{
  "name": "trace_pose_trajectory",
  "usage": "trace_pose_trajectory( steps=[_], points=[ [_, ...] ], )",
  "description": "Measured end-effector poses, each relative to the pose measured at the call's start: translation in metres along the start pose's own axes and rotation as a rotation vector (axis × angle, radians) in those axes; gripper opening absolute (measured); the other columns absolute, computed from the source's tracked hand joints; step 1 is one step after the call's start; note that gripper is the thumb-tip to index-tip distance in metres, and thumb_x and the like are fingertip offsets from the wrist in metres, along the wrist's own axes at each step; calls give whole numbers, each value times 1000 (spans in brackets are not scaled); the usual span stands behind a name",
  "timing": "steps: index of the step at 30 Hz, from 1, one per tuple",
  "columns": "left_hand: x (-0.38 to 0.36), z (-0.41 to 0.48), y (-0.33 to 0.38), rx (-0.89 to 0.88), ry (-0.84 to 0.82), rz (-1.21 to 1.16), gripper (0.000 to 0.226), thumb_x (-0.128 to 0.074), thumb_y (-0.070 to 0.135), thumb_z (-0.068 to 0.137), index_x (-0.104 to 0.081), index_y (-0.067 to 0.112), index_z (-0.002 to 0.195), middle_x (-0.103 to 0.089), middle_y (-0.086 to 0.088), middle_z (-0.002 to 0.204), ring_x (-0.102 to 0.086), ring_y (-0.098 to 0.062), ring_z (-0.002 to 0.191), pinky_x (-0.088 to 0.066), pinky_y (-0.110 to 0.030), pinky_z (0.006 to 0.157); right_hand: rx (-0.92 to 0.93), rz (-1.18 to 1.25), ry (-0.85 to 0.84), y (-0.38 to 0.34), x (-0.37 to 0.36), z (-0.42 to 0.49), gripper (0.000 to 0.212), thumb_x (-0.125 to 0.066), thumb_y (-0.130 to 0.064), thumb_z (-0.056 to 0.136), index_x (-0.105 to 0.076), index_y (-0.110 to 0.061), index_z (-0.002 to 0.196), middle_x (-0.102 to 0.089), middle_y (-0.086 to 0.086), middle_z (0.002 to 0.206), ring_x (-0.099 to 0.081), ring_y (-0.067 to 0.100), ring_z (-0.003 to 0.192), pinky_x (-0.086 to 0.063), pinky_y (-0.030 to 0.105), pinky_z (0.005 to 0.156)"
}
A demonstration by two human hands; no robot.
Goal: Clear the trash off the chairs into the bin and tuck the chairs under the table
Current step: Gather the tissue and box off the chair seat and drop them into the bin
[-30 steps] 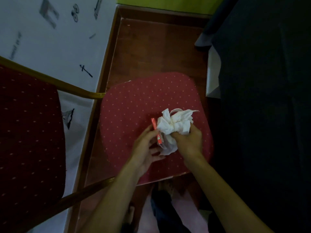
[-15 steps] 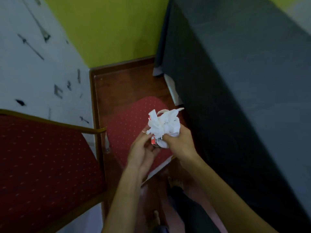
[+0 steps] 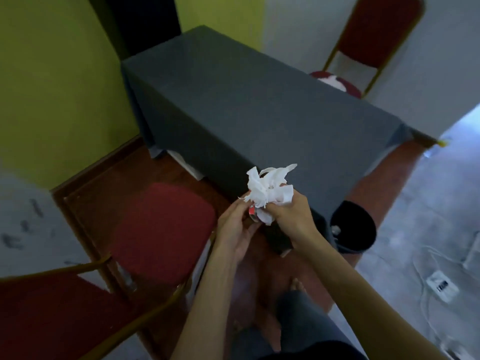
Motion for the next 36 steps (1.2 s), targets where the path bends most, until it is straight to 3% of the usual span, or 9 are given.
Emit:
trace_pose_trajectory(
  steps=[5, 8, 13, 20, 23, 25, 30, 33, 36],
  points=[
    [-99, 6, -35, 112, -123, 158, 31, -70, 15, 88, -73, 1, 116, -69, -26, 122, -66, -34, 115, -51, -50, 102, -4, 95, 214, 10, 106, -11, 25, -86, -16, 75, -75, -25, 97, -80, -9, 90, -76, 8, 86, -62, 33, 76],
    [-163, 16, -68, 166, -149, 261, 31, -70, 12, 89, -72, 0, 117, -74, -21, 112, -72, -29, 98, -59, -40, 88, -30, 147, 341, 28, 173, -9, 29, -86, -7, 78, -73, -24, 97, -80, -10, 85, -75, 1, 81, -58, 26, 72],
    [-245, 48, -146, 244, -180, 465, 20, -76, 17, 85, -78, 9, 102, -78, -7, 90, -72, -17, 79, -55, -23, 59, -146, 92, 484, 83, 274, 9, 27, -85, -24, 77, -71, -44, 89, -79, -8, 103, -74, 18, 99, -60, 45, 89],
    [-307, 114, -247, 353, -118, 583, 21, -78, 20, 80, -80, 10, 98, -78, -12, 98, -71, -22, 85, -58, -32, 74, -363, 6, 424, 170, 364, 65, 17, -77, -12, 83, -70, -28, 83, -77, 1, 89, -73, 24, 92, -60, 49, 89],
    [-313, 136, -275, 430, -59, 612, 35, -84, 35, 73, -80, 10, 98, -78, -13, 104, -73, -27, 98, -57, -41, 94, -435, -5, 362, 203, 379, 88, 9, -74, -23, 78, -73, -22, 87, -79, 7, 94, -75, 28, 94, -61, 52, 87],
    [-314, 149, -287, 432, -35, 634, 30, -79, 38, 79, -76, 12, 93, -75, -16, 113, -71, -31, 103, -53, -48, 101, -488, -3, 328, 222, 384, 105, 26, -72, -33, 75, -75, -20, 97, -79, 4, 96, -75, 26, 94, -61, 52, 87],
    [-309, 217, -331, 526, 70, 681, 54, -84, 47, 64, -77, 8, 101, -76, -13, 108, -73, -24, 93, -58, -38, 88, -535, 35, 310, 264, 391, 147, 34, -76, -33, 78, -73, -20, 109, -77, 2, 103, -72, 23, 97, -60, 47, 89],
    [-304, 260, -369, 575, 61, 707, 35, -69, 37, 89, -74, 6, 106, -74, -15, 102, -67, -19, 82, -54, -31, 75, -549, 39, 320, 306, 395, 178, 38, -73, -38, 75, -71, -19, 107, -77, 4, 100, -73, 23, 95, -61, 44, 86],
    [-292, 287, -403, 464, 43, 716, 18, -69, 34, 90, -72, 17, 94, -72, -3, 89, -66, -21, 85, -53, -38, 88, -561, 23, 320, 357, 392, 213, 37, -65, -42, 82, -71, -14, 106, -76, 9, 101, -72, 28, 97, -60, 45, 88]
  ],
)
Point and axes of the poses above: each hand's wrist, its own z-axis towards the middle knuckle, its own x-axis out of the back of the hand, y = z × x, the point moved 1 cm from there along z, towards the middle knuckle
